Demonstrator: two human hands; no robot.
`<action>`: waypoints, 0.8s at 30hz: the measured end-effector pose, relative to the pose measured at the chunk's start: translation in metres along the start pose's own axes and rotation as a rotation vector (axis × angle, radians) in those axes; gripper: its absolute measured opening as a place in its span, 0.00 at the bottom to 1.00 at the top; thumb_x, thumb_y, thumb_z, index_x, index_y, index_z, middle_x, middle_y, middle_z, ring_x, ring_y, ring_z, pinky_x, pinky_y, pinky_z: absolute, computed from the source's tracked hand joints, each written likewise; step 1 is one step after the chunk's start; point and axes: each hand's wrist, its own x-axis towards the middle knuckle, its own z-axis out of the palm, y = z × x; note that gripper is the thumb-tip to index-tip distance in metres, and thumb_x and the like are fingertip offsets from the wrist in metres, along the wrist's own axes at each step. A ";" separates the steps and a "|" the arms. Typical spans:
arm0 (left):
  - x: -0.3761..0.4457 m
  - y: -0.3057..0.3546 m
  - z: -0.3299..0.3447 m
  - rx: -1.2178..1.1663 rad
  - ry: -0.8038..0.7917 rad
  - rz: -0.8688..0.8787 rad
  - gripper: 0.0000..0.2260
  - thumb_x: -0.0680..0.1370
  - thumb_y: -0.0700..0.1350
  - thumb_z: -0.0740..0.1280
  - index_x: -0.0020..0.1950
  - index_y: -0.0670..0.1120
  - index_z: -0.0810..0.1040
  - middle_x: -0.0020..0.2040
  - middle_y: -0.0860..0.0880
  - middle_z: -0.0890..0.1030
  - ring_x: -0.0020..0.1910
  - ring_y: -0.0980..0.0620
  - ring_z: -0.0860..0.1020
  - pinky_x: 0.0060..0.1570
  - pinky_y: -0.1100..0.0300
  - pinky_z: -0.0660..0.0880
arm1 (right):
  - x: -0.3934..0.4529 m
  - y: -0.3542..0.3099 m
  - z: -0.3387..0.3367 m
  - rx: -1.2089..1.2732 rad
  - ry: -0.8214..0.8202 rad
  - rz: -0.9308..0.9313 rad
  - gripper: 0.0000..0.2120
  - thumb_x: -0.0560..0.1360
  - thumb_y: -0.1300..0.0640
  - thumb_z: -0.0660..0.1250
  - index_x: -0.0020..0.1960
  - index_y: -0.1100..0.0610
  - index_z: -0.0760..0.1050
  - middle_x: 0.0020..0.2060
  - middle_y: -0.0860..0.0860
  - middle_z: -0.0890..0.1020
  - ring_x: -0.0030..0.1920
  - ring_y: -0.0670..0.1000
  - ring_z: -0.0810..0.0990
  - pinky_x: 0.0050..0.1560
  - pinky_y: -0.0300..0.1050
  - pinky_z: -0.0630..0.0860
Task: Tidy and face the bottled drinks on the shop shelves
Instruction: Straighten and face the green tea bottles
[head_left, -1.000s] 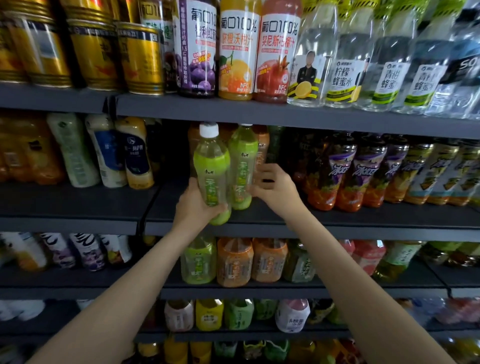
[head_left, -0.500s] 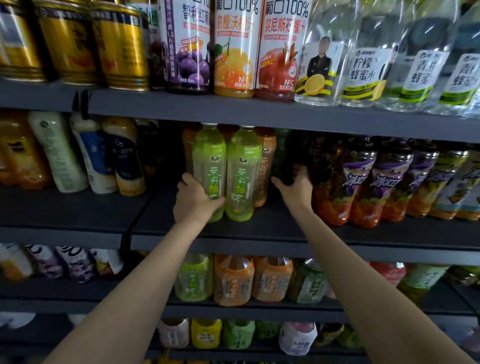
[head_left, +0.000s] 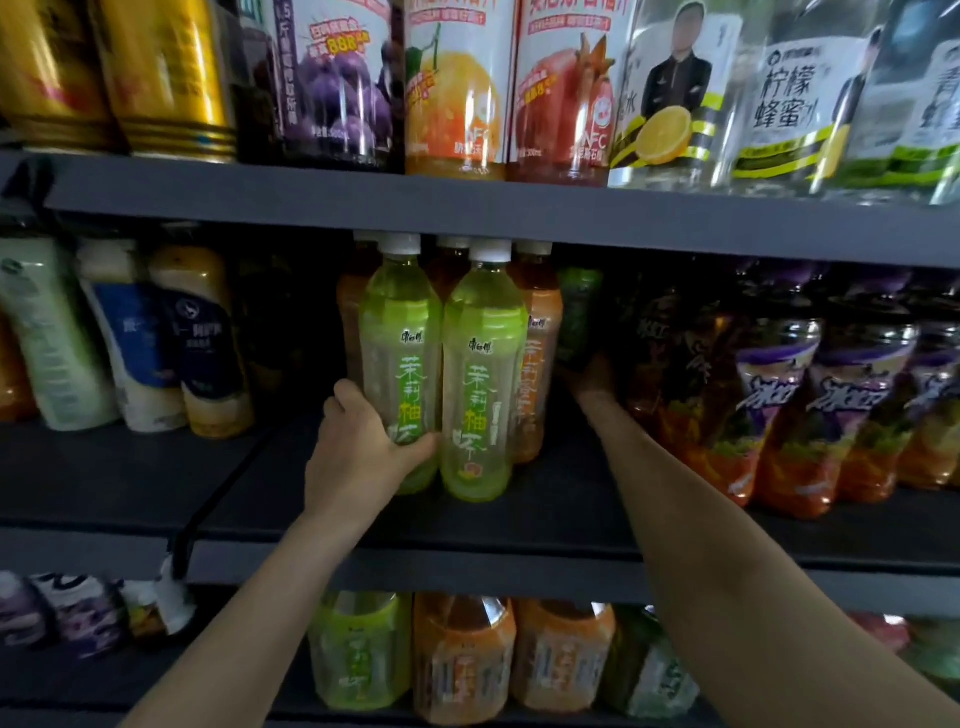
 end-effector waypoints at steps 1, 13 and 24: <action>0.000 0.000 -0.001 -0.003 -0.002 -0.003 0.32 0.68 0.55 0.74 0.60 0.42 0.61 0.55 0.44 0.67 0.56 0.42 0.72 0.47 0.47 0.72 | -0.001 -0.001 -0.001 -0.016 0.009 0.007 0.34 0.71 0.56 0.74 0.72 0.60 0.64 0.68 0.58 0.71 0.68 0.58 0.69 0.65 0.48 0.68; -0.007 0.007 -0.008 -0.003 -0.054 -0.014 0.33 0.71 0.53 0.72 0.64 0.37 0.60 0.61 0.39 0.67 0.60 0.39 0.70 0.45 0.49 0.70 | -0.126 -0.037 -0.049 -0.211 0.055 0.015 0.28 0.71 0.54 0.73 0.64 0.64 0.65 0.59 0.60 0.77 0.58 0.60 0.77 0.48 0.44 0.72; -0.084 0.032 -0.026 -0.270 -0.137 0.411 0.20 0.76 0.46 0.67 0.66 0.44 0.67 0.59 0.52 0.72 0.59 0.57 0.70 0.56 0.68 0.65 | -0.224 -0.076 -0.091 -0.053 0.066 0.017 0.24 0.69 0.55 0.75 0.59 0.58 0.68 0.52 0.52 0.78 0.52 0.52 0.78 0.46 0.45 0.76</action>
